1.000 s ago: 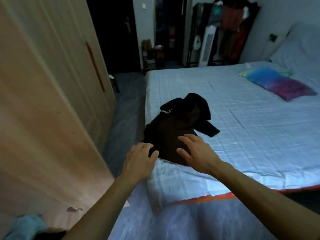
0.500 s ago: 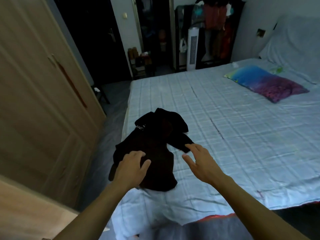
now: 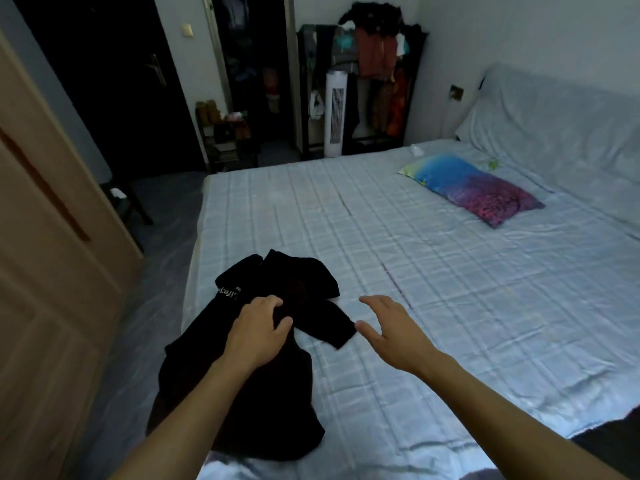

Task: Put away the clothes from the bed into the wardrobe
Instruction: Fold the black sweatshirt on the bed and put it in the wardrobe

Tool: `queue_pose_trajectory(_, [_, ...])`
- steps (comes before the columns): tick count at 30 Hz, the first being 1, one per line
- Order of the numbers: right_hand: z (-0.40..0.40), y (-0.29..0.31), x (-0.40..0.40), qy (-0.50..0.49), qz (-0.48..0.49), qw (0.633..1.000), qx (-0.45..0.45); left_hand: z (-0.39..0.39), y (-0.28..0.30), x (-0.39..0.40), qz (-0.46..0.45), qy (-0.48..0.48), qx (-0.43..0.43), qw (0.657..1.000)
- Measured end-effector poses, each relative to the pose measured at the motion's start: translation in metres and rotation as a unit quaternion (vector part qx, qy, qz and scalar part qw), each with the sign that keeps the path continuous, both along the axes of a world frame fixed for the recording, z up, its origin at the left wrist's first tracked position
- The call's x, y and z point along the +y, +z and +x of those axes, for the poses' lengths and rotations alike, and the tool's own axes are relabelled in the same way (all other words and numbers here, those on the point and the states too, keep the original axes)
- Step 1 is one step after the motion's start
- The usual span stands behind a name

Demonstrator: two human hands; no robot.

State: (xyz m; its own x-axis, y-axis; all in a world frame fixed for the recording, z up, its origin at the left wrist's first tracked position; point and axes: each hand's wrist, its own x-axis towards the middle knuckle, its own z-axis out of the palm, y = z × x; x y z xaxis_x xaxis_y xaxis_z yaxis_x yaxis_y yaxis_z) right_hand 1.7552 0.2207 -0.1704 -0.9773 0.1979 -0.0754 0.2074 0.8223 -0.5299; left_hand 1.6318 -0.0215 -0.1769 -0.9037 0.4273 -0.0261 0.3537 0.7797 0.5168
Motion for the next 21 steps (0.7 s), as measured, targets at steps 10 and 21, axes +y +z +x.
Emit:
queue_pose_trajectory(10, [-0.112,-0.011,-0.003,0.001,0.005,1.0,-0.016,-0.126,-0.022,-0.002,0.037,0.012,-0.038,0.999])
queue_pose_trajectory(21, [-0.224,-0.045,0.005,0.032,-0.04,0.998,-0.033,-0.212,-0.048,0.006,0.016,-0.01,-0.048,0.999])
